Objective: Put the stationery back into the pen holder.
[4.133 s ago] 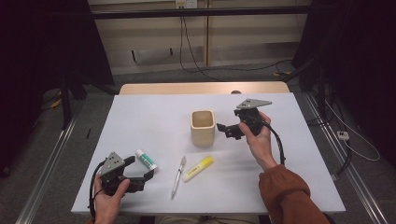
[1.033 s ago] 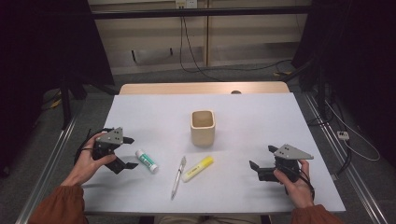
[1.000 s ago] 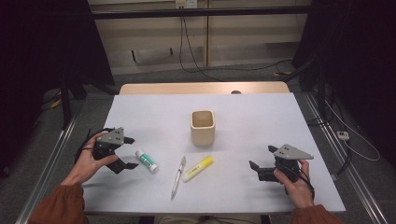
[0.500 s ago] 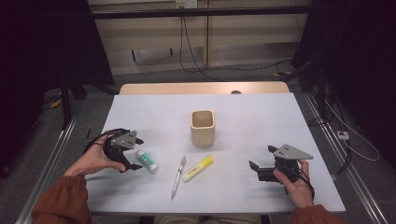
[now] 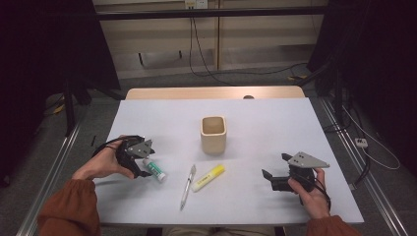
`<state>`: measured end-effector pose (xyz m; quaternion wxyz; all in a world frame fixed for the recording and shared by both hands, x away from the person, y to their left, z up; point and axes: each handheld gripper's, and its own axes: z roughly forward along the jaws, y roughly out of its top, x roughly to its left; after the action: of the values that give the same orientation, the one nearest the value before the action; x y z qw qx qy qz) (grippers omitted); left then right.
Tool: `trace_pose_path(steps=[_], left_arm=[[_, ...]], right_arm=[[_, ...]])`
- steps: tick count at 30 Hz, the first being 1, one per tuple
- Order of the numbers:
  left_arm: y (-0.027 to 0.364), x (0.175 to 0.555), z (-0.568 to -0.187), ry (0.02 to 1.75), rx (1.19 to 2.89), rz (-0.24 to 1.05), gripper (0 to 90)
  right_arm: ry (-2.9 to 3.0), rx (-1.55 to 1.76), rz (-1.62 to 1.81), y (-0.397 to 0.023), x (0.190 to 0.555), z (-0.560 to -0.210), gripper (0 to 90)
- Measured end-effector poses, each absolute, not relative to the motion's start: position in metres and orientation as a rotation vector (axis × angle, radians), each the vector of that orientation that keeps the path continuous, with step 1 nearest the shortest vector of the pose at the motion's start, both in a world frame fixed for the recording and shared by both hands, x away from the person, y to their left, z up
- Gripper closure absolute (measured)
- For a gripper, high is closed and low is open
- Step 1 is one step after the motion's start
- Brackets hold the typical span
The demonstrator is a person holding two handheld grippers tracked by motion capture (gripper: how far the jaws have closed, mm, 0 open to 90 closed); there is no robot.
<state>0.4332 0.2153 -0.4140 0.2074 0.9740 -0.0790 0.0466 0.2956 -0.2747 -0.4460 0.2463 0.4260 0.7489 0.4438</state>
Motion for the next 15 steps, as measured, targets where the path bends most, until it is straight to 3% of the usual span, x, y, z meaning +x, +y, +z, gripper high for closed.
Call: trace_pose_path(steps=[5, 15], left_arm=[[0.2118, 0.4343, -0.4199, -0.264, 2.752, 0.109, 29.3], [0.2151, 0.4371, -0.4233, -0.201, 2.76, 0.04, 58.1]], right_arm=[[2.044, 1.16, 1.205, -0.2744, 0.2955, -0.446, 7.3], [2.051, 1.156, 1.196, -0.2737, 0.2959, -0.4465, 7.3]])
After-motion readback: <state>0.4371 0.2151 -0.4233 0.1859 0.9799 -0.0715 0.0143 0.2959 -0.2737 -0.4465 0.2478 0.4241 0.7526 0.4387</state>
